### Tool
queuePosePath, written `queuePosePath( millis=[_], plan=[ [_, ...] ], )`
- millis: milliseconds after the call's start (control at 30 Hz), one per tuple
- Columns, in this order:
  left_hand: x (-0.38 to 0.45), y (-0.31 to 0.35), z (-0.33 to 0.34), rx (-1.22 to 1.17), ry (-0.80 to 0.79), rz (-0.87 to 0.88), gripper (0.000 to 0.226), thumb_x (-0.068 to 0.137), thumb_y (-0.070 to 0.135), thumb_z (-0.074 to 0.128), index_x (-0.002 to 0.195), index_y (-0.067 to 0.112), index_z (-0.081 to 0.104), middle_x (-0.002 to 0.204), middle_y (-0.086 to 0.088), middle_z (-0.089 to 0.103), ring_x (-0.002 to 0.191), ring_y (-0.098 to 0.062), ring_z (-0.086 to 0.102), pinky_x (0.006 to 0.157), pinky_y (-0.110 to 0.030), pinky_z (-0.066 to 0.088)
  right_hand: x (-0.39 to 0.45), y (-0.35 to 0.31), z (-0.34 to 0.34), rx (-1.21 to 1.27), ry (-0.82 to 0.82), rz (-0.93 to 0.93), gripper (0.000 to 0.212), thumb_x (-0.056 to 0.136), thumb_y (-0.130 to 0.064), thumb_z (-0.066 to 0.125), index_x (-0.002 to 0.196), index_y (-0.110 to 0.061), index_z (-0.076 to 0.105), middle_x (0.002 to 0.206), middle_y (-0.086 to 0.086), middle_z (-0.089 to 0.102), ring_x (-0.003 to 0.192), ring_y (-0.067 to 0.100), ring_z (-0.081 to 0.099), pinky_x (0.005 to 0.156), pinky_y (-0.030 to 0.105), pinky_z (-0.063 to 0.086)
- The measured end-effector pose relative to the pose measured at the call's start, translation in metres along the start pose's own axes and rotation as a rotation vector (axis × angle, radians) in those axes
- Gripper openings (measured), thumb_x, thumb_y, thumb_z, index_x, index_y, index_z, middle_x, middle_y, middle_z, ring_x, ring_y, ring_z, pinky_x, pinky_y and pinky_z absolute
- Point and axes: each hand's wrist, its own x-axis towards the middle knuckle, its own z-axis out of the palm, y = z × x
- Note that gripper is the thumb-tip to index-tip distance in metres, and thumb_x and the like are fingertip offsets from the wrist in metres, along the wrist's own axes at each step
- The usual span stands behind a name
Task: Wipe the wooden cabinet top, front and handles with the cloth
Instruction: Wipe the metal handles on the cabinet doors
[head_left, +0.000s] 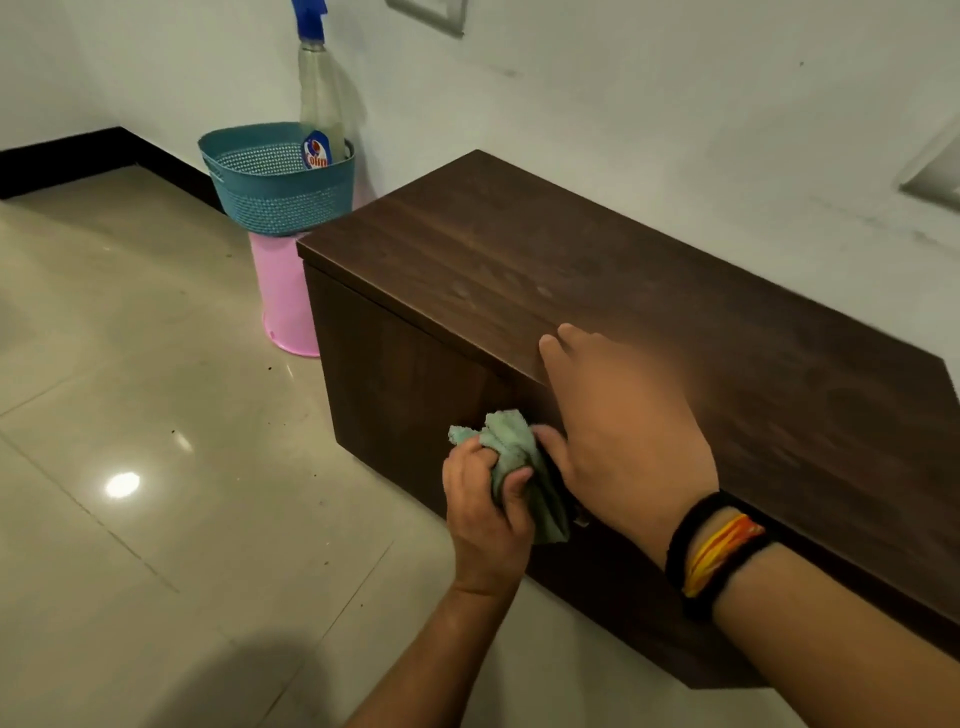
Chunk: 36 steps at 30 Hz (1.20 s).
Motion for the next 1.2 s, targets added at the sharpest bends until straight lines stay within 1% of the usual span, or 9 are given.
queuePosePath(
  millis=[100,233,333,433,633,767,867,1033,1200],
  plan=[
    [-0.001,-0.009,0.003,-0.019,-0.018,-0.034,0.036,0.105,0.052,0.032,0.100,0.019,0.045,0.103,0.019,0.034,0.092,-0.013,0.044,0.077,-0.049,0.051,0.001,0.002,-0.001,0.021,-0.008,0.011,0.088,0.082,-0.059,0.065,0.152,-0.020,0.030,0.157,0.008,0.038,0.138,0.029,0.042,0.102,0.048,0.042],
    [-0.008,-0.013,-0.003,-0.037,-0.085,-0.097,0.032,0.105,0.045,0.034,0.101,0.018,0.048,0.101,0.013,0.041,0.087,-0.017,0.048,0.073,-0.050,0.052,-0.003,0.002,-0.002,0.001,-0.031,0.024,0.092,0.080,-0.059,0.068,0.153,-0.020,0.028,0.157,0.008,0.037,0.138,0.029,0.041,0.102,0.048,0.041],
    [0.020,0.014,-0.003,-0.052,-0.051,-0.132,0.029,0.103,0.035,0.040,0.085,0.014,0.050,0.085,0.007,0.046,0.074,-0.014,0.046,0.064,-0.037,0.047,0.002,0.000,-0.008,-0.015,-0.011,0.031,0.086,0.082,-0.056,0.065,0.152,-0.018,0.032,0.156,0.010,0.040,0.136,0.030,0.043,0.099,0.049,0.041],
    [0.039,0.032,0.006,0.124,-0.026,-0.161,0.030,0.100,0.031,0.042,0.077,0.013,0.049,0.077,0.003,0.046,0.068,-0.012,0.041,0.060,-0.023,0.035,0.003,0.001,-0.009,-0.022,-0.016,0.032,0.082,0.084,-0.051,0.063,0.152,-0.018,0.032,0.156,0.010,0.039,0.136,0.030,0.042,0.100,0.049,0.040],
    [0.010,-0.005,0.002,-0.084,-0.070,-0.047,0.039,0.105,0.049,0.031,0.097,0.015,0.048,0.102,0.005,0.040,0.082,0.004,0.042,0.071,-0.007,0.038,-0.001,-0.005,-0.007,0.003,-0.038,0.049,0.085,0.084,-0.057,0.062,0.153,-0.021,0.028,0.158,0.008,0.036,0.139,0.030,0.039,0.104,0.049,0.039],
    [0.002,-0.017,0.008,-0.094,-0.136,-0.096,0.026,0.103,0.034,0.038,0.110,0.014,0.052,0.110,0.008,0.040,0.091,-0.001,0.049,0.072,-0.023,0.048,0.000,-0.003,-0.010,-0.017,-0.024,0.066,0.085,0.084,-0.057,0.063,0.153,-0.021,0.029,0.158,0.008,0.036,0.138,0.031,0.040,0.101,0.050,0.040],
    [0.009,-0.008,0.005,0.015,-0.156,-0.042,0.016,0.098,0.022,0.038,0.100,0.011,0.050,0.098,-0.004,0.047,0.080,-0.018,0.049,0.062,-0.034,0.047,0.002,-0.002,-0.012,-0.028,-0.032,0.068,0.085,0.084,-0.058,0.062,0.153,-0.021,0.029,0.158,0.008,0.036,0.137,0.032,0.041,0.099,0.051,0.042],
    [0.035,0.038,0.004,0.289,-0.138,-0.144,0.036,0.103,0.038,0.024,0.092,0.016,0.050,0.087,0.002,0.048,0.071,-0.013,0.046,0.057,-0.030,0.042,0.004,-0.003,-0.011,-0.048,-0.036,0.053,0.082,0.087,-0.057,0.057,0.154,-0.022,0.026,0.159,0.008,0.033,0.139,0.031,0.038,0.105,0.052,0.038],
    [0.014,-0.001,0.005,0.103,-0.134,-0.018,0.040,0.106,0.043,0.020,0.101,0.013,0.045,0.094,-0.014,0.050,0.073,-0.026,0.051,0.054,-0.039,0.049,0.001,-0.006,-0.008,-0.026,-0.033,0.048,0.084,0.084,-0.057,0.062,0.153,-0.020,0.029,0.158,0.009,0.035,0.139,0.031,0.039,0.109,0.055,0.036]
  ],
)
